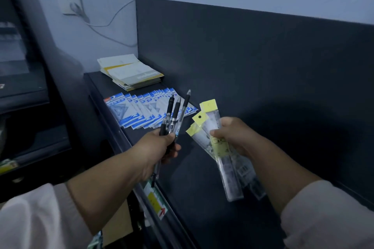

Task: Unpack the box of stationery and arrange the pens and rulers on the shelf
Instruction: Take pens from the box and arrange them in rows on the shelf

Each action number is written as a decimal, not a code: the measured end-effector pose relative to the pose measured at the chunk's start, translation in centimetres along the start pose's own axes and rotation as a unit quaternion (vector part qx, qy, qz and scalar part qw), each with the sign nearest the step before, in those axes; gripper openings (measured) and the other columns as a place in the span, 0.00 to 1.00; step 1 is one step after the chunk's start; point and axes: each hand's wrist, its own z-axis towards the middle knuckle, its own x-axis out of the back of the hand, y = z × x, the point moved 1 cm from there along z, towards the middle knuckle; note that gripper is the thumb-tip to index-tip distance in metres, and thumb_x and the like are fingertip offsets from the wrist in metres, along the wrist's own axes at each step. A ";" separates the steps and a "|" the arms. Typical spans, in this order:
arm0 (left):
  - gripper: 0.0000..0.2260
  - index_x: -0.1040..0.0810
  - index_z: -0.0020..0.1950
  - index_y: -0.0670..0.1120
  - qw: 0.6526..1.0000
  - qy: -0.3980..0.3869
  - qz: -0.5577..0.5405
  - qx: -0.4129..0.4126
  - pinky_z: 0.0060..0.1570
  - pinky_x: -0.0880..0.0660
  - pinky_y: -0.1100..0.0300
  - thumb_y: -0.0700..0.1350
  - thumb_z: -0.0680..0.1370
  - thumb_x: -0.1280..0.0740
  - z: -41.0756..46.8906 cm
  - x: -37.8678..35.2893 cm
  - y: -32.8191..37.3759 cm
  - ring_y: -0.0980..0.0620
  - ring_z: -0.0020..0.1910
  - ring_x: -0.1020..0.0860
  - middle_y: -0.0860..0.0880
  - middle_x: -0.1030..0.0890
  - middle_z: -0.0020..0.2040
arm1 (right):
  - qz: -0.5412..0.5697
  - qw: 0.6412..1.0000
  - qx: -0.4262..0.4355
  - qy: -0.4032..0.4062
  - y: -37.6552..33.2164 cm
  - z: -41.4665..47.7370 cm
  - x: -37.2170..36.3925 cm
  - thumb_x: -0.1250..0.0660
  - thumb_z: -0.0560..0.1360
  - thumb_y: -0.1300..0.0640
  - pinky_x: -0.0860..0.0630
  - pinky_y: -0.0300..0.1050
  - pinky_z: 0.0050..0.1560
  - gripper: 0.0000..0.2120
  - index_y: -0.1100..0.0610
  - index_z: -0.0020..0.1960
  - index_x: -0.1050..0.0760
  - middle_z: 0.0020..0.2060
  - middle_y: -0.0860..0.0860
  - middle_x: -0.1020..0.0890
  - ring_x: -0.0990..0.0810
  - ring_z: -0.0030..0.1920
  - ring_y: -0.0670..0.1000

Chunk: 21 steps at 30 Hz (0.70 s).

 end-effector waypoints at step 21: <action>0.04 0.28 0.50 0.45 0.998 -0.029 0.058 0.016 0.23 0.34 0.65 0.45 0.81 0.38 -0.1 1.2 0.0 0.55 0.27 0.25 0.47 0.20 0.35 | 0.096 0.993 0.063 0.027 -1.9 1.4 -2.8 0.38 0.79 0.59 0.27 0.42 0.43 0.12 0.57 0.62 0.28 0.51 0.53 0.22 0.22 0.44 0.50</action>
